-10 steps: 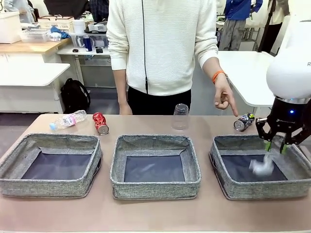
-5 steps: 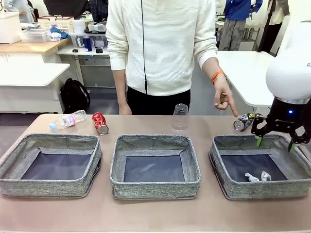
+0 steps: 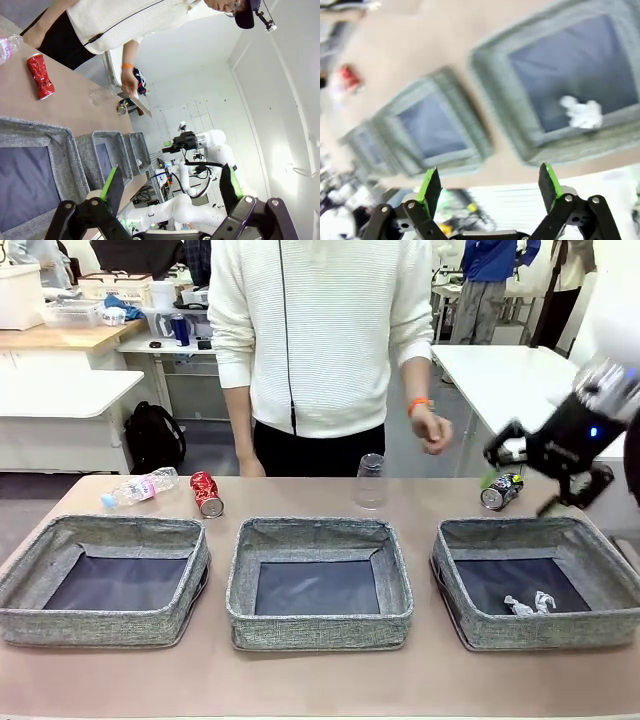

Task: Sort the waste into the appropriate baskets.
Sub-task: Place the picked waste into the Fabric basket indicated by the person.

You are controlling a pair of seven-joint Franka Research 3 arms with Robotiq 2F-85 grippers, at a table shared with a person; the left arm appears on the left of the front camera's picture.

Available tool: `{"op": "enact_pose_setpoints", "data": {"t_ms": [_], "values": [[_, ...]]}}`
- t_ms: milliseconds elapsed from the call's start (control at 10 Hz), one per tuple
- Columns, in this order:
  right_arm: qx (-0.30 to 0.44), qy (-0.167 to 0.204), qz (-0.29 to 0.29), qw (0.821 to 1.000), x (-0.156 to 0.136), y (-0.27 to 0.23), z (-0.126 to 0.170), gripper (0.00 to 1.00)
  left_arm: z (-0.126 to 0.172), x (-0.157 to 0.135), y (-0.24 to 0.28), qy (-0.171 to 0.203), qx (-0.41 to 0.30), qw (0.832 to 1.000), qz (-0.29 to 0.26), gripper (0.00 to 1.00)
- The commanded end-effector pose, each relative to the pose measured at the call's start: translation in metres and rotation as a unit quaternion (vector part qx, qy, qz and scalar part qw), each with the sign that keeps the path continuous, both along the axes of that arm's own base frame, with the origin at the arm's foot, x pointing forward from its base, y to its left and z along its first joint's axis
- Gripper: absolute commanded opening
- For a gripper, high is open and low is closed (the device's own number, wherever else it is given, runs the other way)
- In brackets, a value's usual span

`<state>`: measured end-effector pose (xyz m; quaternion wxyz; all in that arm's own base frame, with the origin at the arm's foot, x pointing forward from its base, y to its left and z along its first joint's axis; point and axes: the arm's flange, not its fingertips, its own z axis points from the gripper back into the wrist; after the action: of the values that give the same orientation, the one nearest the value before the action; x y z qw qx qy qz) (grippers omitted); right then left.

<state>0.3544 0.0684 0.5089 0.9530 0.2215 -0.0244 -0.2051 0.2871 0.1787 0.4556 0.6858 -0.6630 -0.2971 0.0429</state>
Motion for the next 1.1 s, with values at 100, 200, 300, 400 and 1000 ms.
{"op": "enact_pose_setpoints", "data": {"t_ms": [100,200,300,400,1000], "values": [[0.368,-0.073,0.090,0.923,-0.008,-0.024,0.020,1.00,0.002,0.000,-0.002,-0.014,-0.005,1.000,0.002,1.00],[0.454,-0.091,0.105,0.880,-0.012,-0.036,0.020,1.00,0.002,0.000,-0.002,-0.014,-0.005,1.000,0.002,1.00],[0.526,-0.116,0.125,0.833,-0.016,-0.050,0.016,1.00,0.002,0.000,-0.002,-0.014,-0.005,1.000,0.002,1.00],[0.567,-0.119,0.131,0.805,-0.020,-0.063,0.010,1.00,0.002,0.000,-0.002,-0.014,-0.005,1.000,0.002,1.00],[0.516,-0.171,0.092,0.834,-0.083,-0.130,-0.088,1.00,0.002,0.000,-0.002,-0.014,-0.005,1.000,0.002,1.00]]}}
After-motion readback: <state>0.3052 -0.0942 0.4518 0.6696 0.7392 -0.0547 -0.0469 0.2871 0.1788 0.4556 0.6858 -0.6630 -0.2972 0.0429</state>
